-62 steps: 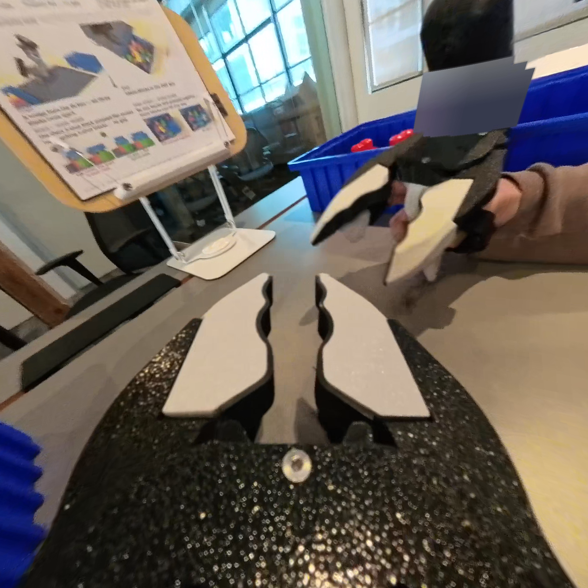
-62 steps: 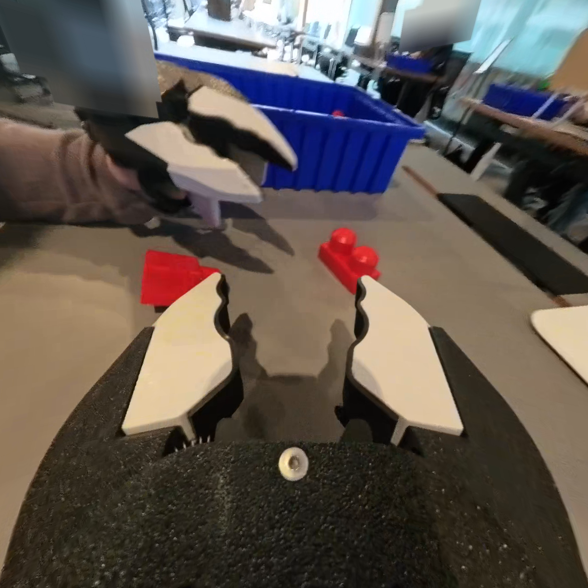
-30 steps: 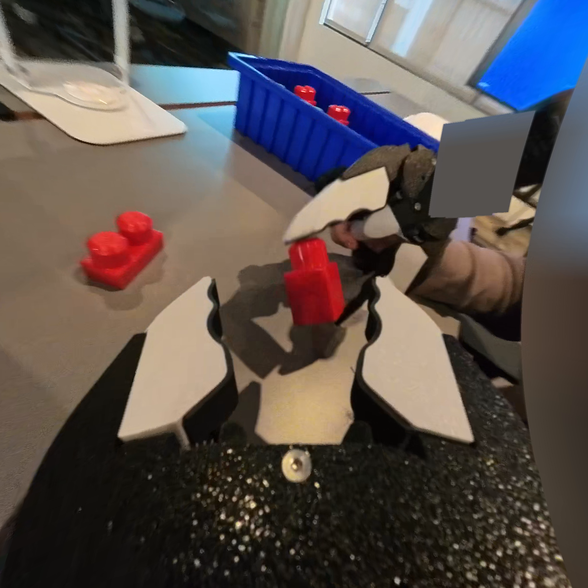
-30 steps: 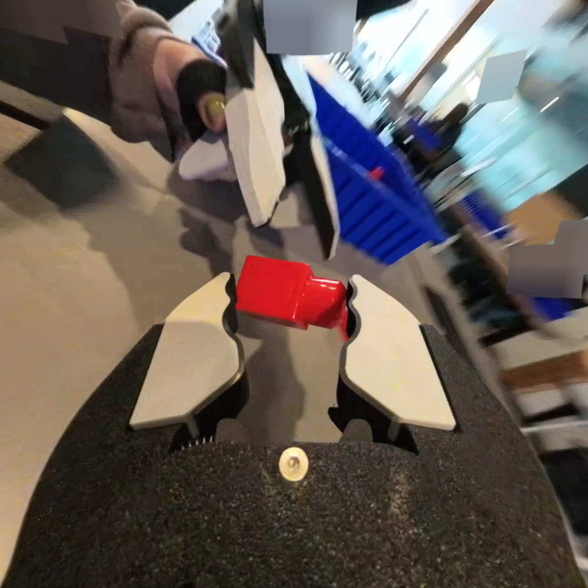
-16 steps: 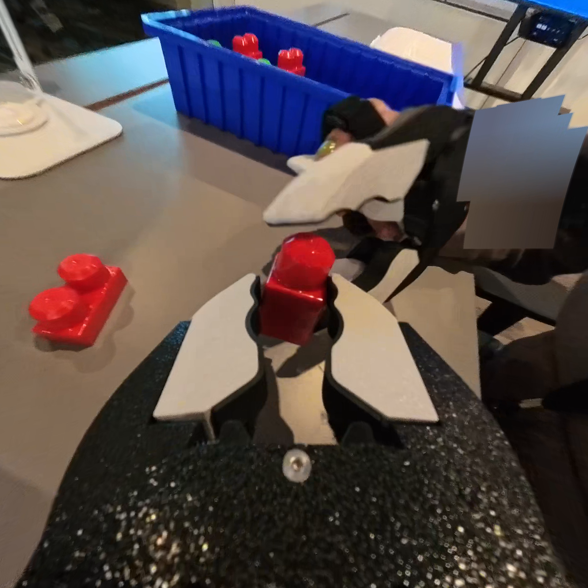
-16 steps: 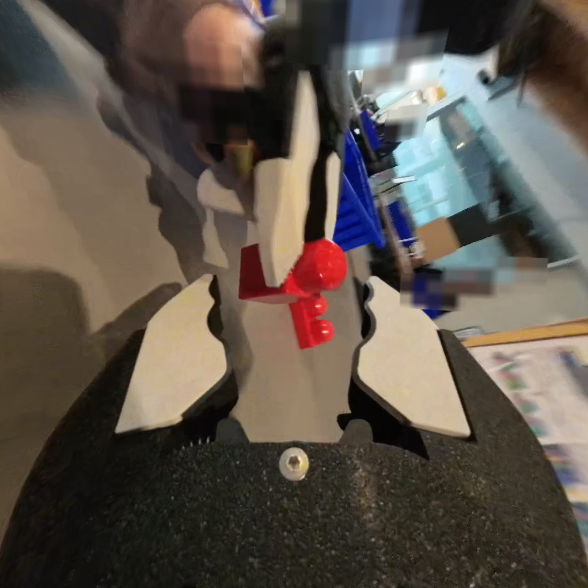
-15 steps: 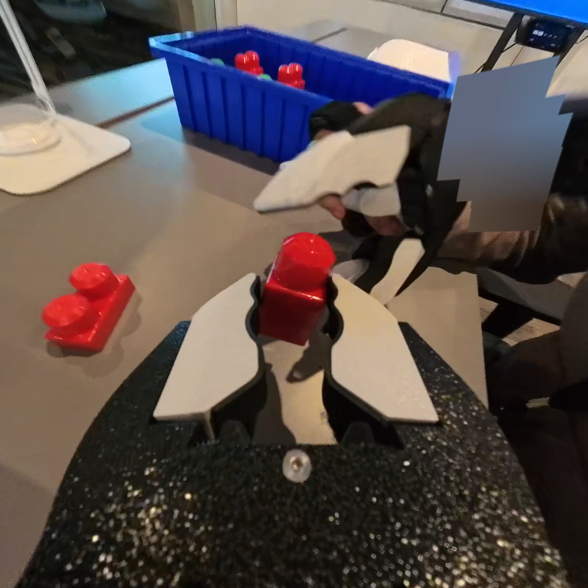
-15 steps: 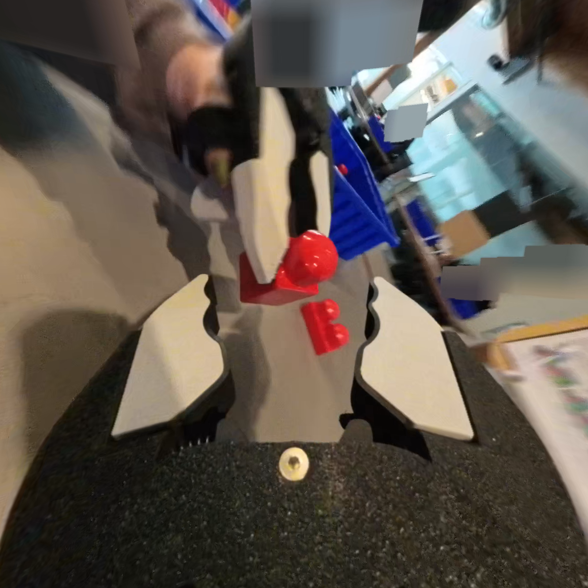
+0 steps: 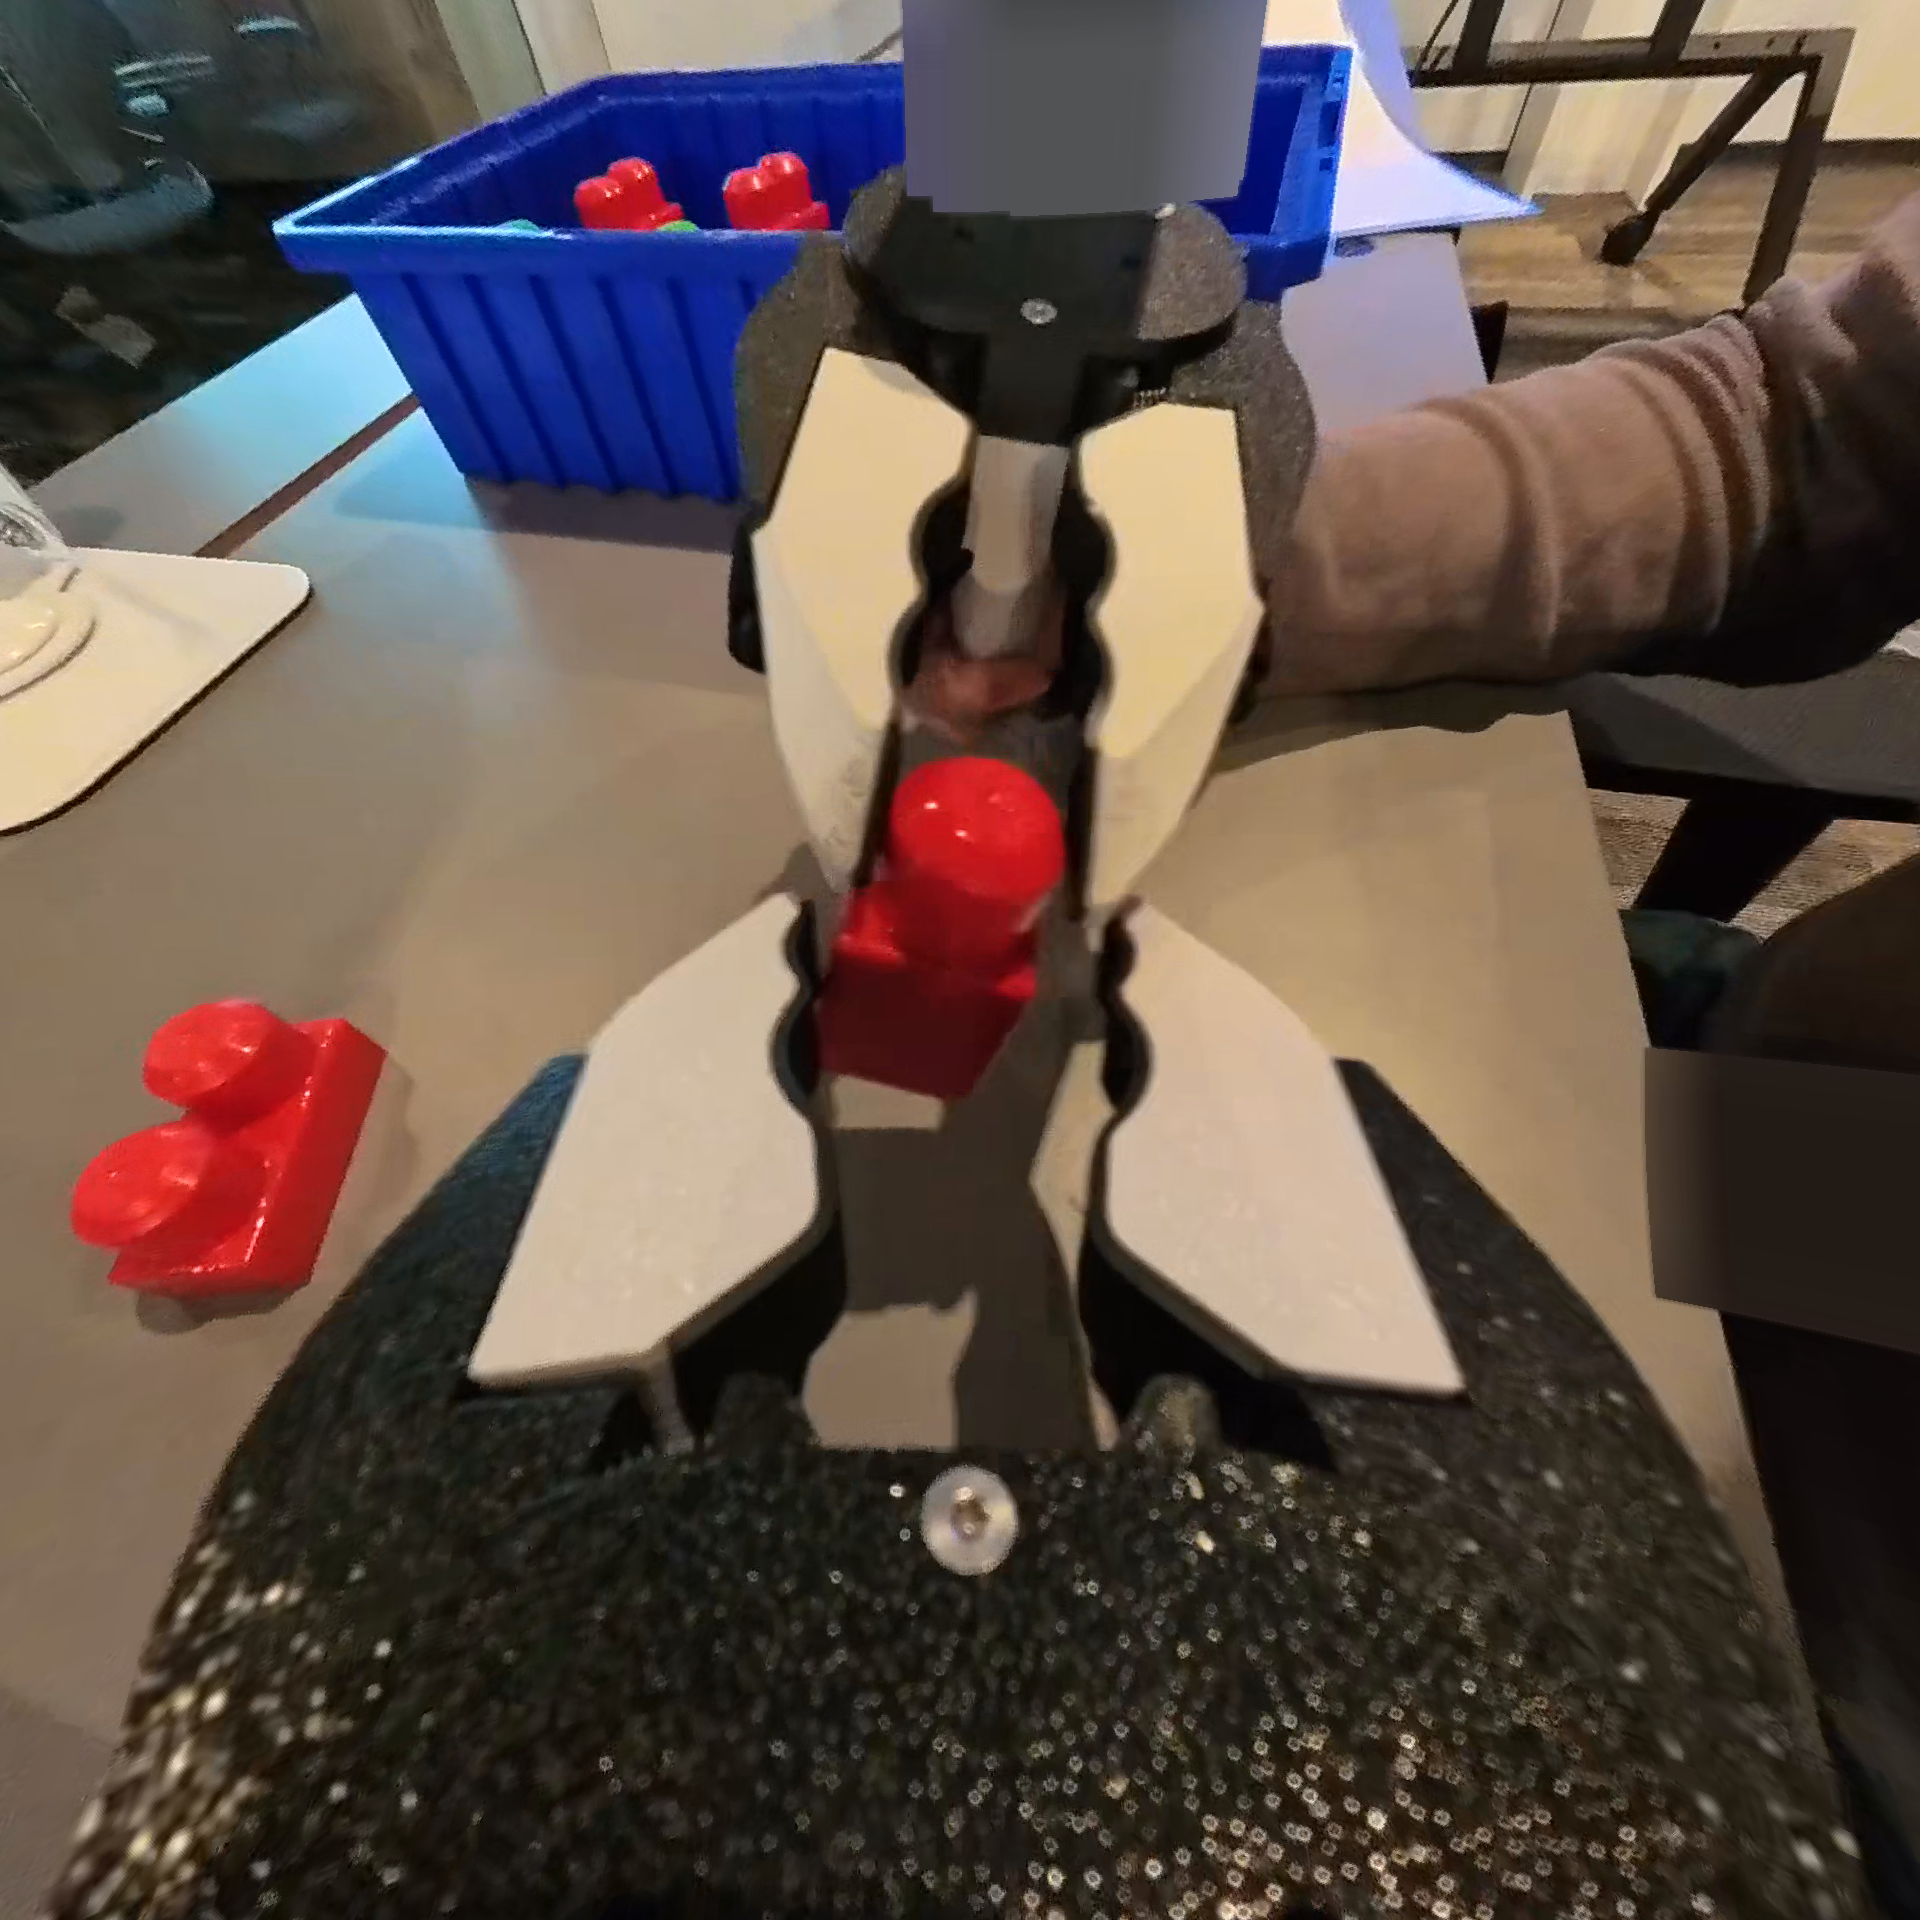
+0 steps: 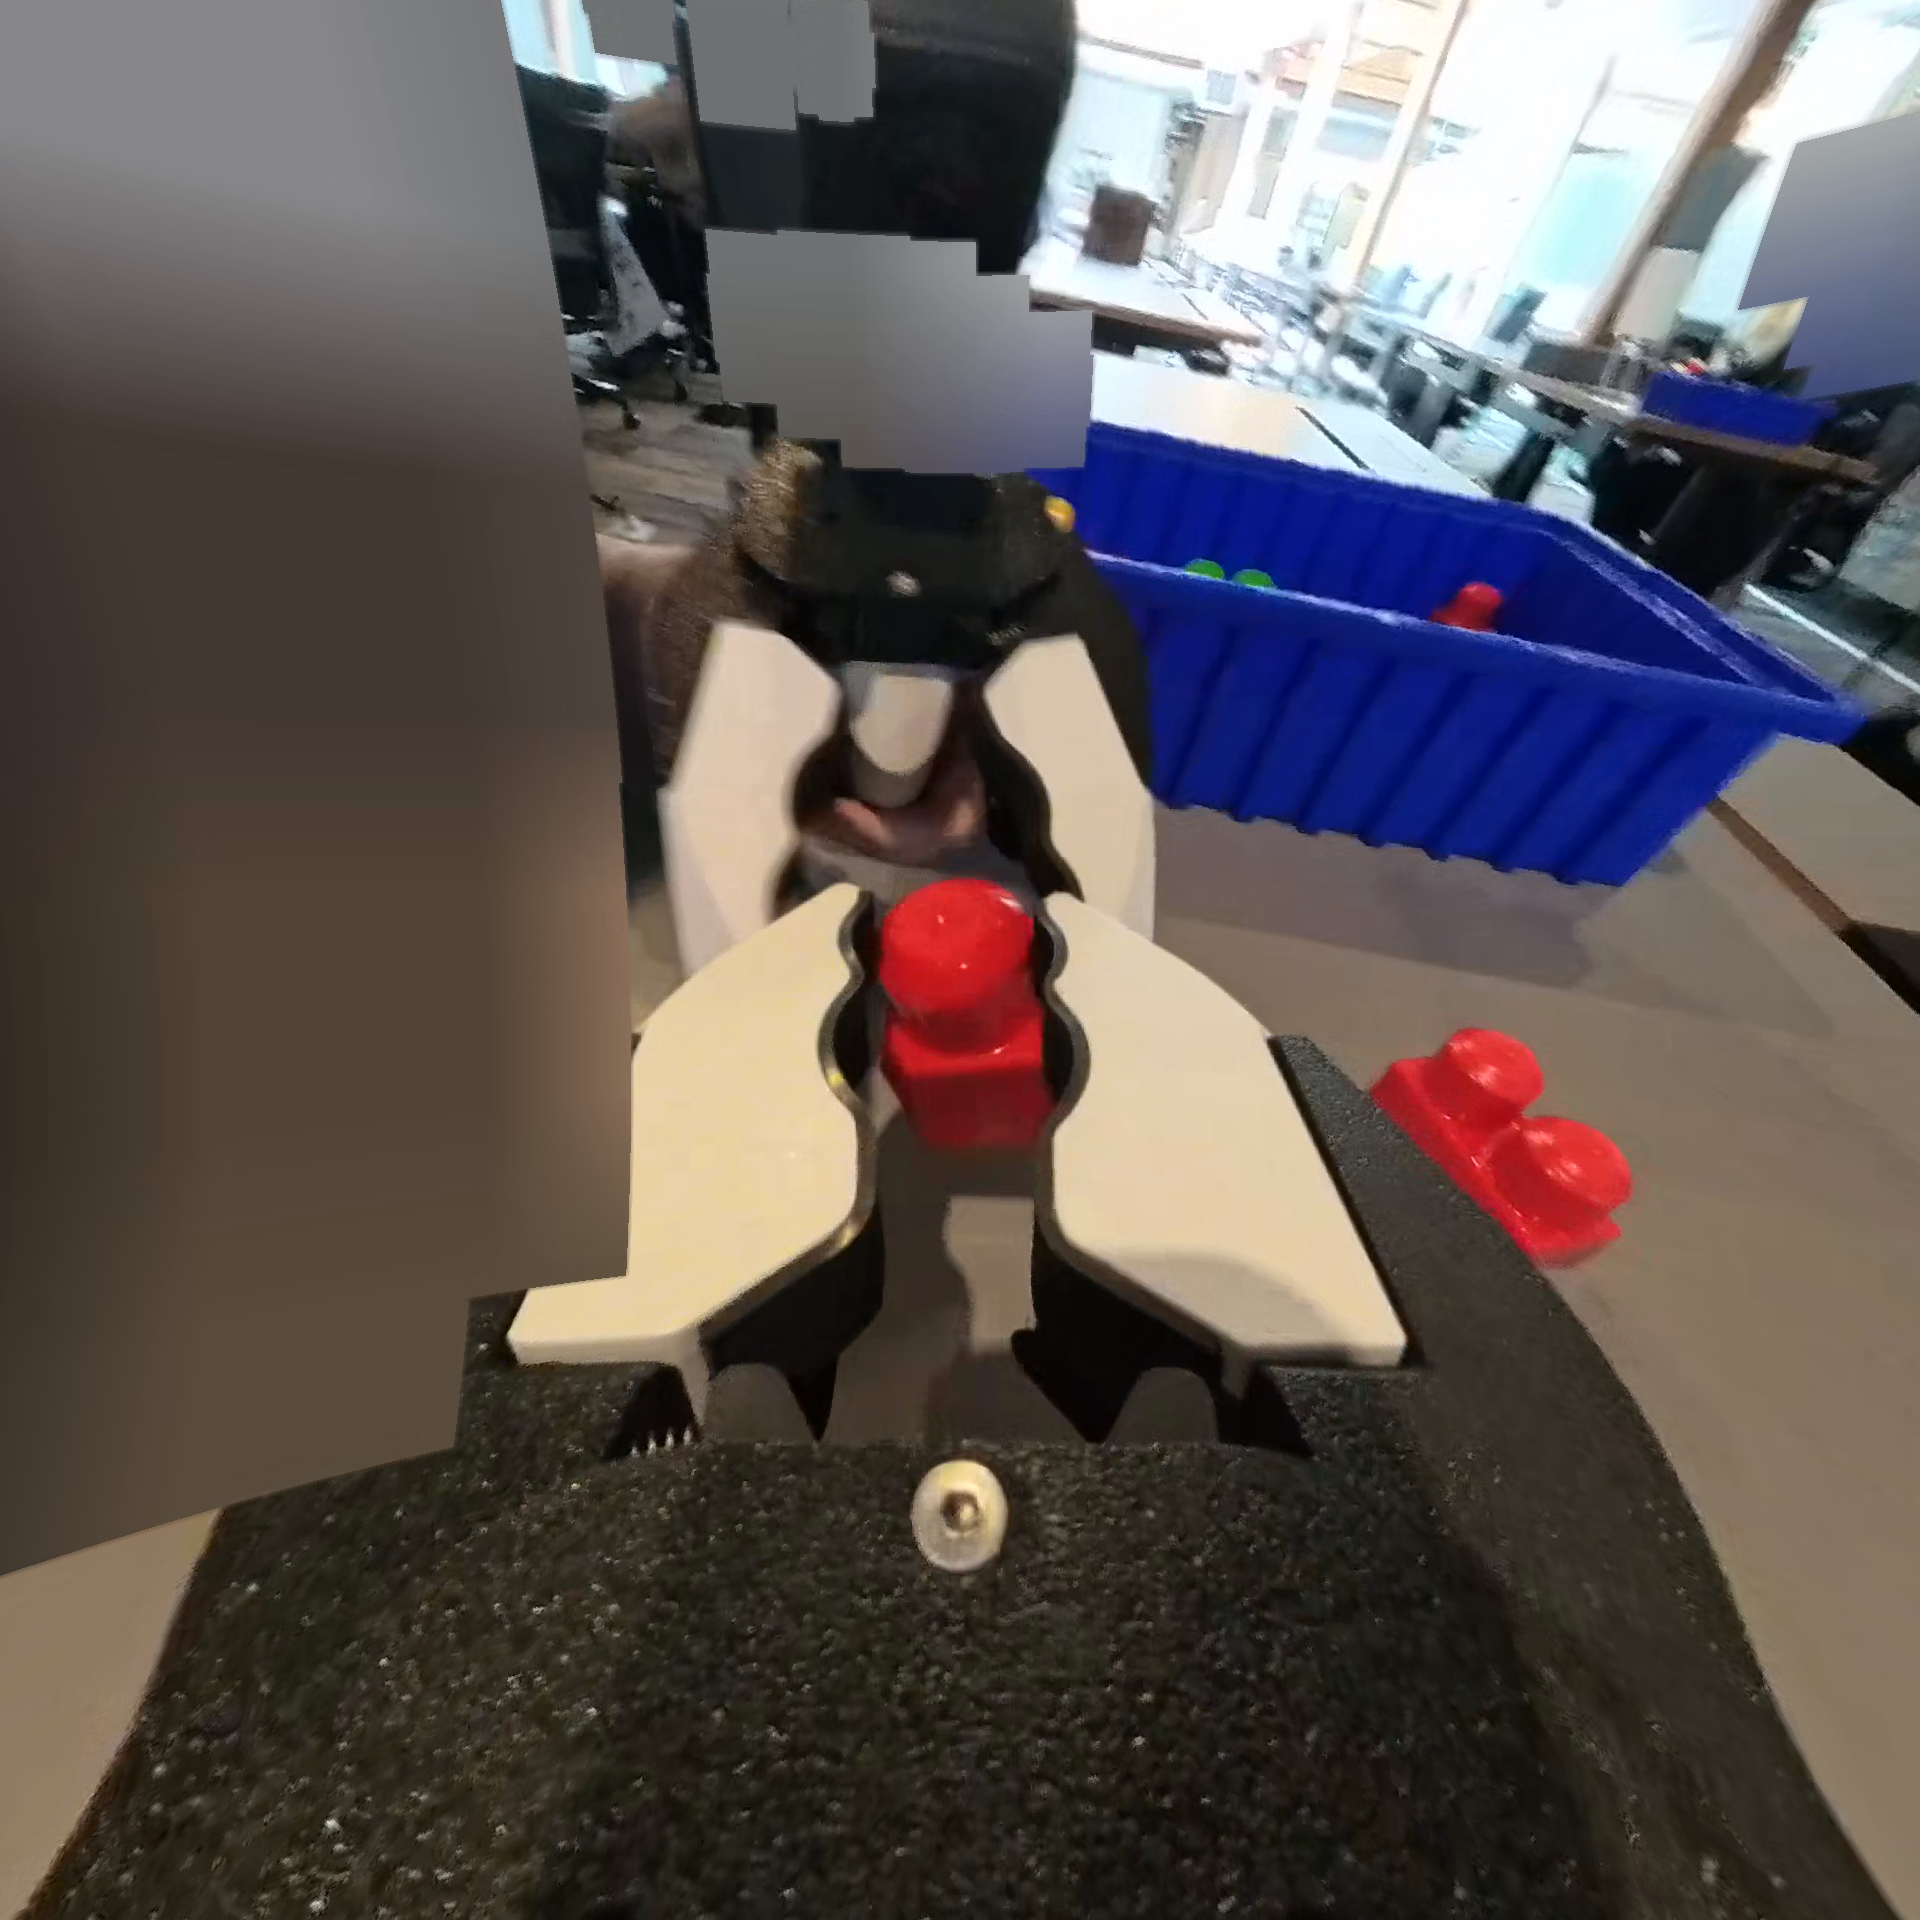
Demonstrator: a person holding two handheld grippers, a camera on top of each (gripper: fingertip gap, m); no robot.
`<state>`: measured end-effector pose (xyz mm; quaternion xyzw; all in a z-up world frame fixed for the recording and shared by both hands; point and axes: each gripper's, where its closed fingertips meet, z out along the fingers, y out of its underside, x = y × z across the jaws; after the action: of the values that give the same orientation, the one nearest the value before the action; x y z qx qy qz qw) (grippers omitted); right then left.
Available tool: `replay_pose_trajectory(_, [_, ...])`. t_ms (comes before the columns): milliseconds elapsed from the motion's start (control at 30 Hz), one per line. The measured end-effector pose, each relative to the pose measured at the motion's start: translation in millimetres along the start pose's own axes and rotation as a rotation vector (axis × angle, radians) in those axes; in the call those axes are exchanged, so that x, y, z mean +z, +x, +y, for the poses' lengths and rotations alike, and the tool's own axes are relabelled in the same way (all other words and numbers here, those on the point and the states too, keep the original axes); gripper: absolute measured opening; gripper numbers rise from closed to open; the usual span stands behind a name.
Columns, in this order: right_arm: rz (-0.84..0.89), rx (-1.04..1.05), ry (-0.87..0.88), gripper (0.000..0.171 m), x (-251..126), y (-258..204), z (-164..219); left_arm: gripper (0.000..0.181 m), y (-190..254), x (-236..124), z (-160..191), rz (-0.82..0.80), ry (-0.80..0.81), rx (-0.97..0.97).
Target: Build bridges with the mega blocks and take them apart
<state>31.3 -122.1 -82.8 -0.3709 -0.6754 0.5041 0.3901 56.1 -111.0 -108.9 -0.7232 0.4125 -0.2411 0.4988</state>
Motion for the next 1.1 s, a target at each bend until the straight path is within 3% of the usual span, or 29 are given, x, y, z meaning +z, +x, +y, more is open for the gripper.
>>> replay_pose_trajectory(33, [0.039,0.019,-0.026,0.028,-1.0,7.9,5.2,0.067,-1.6,-1.3,0.2,-0.013,-0.01,-0.015])
replay_pose_trajectory(133, [0.139,0.072,-0.134,0.028,-4.1,28.9,28.2,0.088,-2.3,-14.1,-5.5,-0.051,-0.003,-0.054])
replay_pose_trajectory(300, [0.157,0.2,-0.268,0.028,-1.1,39.3,58.5,0.087,3.7,-58.0,-23.0,-0.184,0.048,-0.056])
replay_pose_trajectory(400, [0.153,0.268,-0.257,0.028,0.0,43.1,61.0,0.083,2.6,-98.9,-31.2,-0.315,0.057,-0.041])
replay_pose_trajectory(500, [0.125,0.252,-0.145,0.055,0.2,42.7,49.9,0.079,-4.0,-145.4,-27.3,-0.461,0.009,-0.033])
replay_pose_trajectory(600, [0.201,0.181,0.018,0.081,-12.4,52.2,29.1,0.076,-36.4,-216.5,-15.1,-0.762,-0.121,0.024])
replay_pose_trajectory(700, [0.345,0.048,0.146,0.081,-32.0,60.3,11.3,0.066,-69.7,-286.1,2.0,-0.964,-0.307,0.071])
replay_pose_trajectory(867, [0.5,-0.065,0.173,0.081,-44.6,70.4,5.1,0.053,-112.2,-330.9,79.1,-0.783,-0.752,-0.044])
replay_pose_trajectory(967, [0.5,-0.063,0.15,0.081,-41.8,72.6,9.1,0.041,-125.0,-329.8,108.9,-0.63,-0.853,-0.128])
replay_pose_trajectory(1100, [0.486,-0.052,0.136,0.081,-39.0,73.6,12.0,0.052,-116.0,-310.7,140.1,-0.358,-0.96,-0.276])
